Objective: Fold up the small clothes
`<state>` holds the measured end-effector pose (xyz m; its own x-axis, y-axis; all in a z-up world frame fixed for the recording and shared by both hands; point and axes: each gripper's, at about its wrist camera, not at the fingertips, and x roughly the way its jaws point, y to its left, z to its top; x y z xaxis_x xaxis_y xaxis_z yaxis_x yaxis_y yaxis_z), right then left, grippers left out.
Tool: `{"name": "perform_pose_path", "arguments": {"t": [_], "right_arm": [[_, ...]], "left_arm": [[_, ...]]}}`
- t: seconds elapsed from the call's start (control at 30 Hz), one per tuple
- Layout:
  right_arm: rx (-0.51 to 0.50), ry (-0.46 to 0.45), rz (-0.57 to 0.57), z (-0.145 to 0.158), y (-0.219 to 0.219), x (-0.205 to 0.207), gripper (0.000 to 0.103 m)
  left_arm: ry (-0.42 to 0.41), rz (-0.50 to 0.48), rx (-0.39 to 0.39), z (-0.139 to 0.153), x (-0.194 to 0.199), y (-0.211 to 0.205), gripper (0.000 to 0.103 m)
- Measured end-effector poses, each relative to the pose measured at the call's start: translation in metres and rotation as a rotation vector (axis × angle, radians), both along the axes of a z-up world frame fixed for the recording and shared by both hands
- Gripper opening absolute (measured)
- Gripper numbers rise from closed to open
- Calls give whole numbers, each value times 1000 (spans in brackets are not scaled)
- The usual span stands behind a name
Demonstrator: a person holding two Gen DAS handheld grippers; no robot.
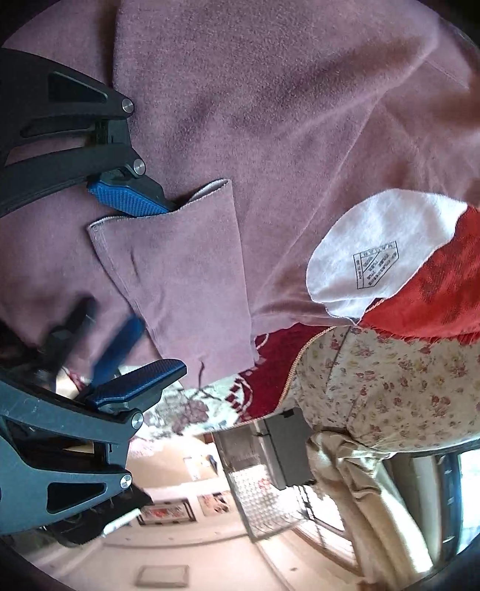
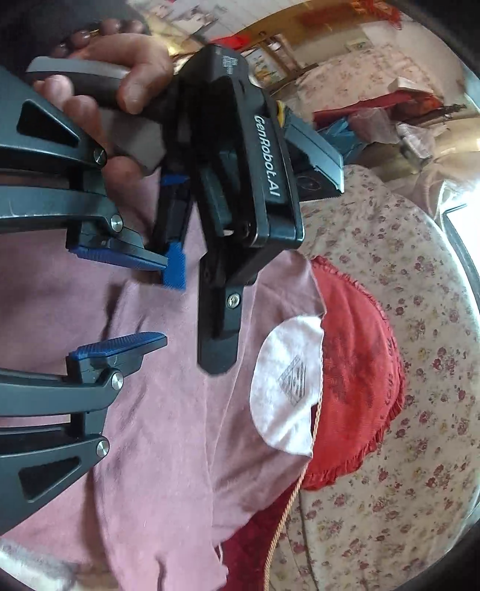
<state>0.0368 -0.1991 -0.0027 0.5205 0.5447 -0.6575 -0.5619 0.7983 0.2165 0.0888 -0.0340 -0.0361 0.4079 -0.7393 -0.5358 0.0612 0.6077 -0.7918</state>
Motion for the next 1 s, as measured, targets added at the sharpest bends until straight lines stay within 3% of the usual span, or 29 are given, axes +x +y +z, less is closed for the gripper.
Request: {"name": "perform_pose_path", "arguments": {"t": [0.1,0.2,0.23,0.3,0.4,0.5,0.63,0.8,1.0], "right_arm": [[-204,-91,-89,1,-14,-4,33],[-363,-131,-168,-5,-34,-1,33],[-394,-120,-192,-7,-42,2,33],[-412,-82,-260,-10,-61,9,33],[-353,-33,-376,-6,-97,18,33],[-240,9,-518,0,-140,24,33],[-57,63,-661,4,-185,26,33],[59,122,-746,-2,-201,31,33],[129,175,-763,-12,-205,34,33]], "left_arm": [[-61,-20,125,6,-5,-12,69],[-153,-42,305,12,-12,-31,53],[-175,-49,345,12,-13,-36,42],[-218,-54,426,12,-16,-44,5],[-335,-33,514,25,-23,-49,2],[-482,-11,519,52,-30,-46,2],[-549,63,496,73,-26,-24,2],[-502,187,506,86,-22,21,1],[-290,325,543,62,-19,79,1]]}}
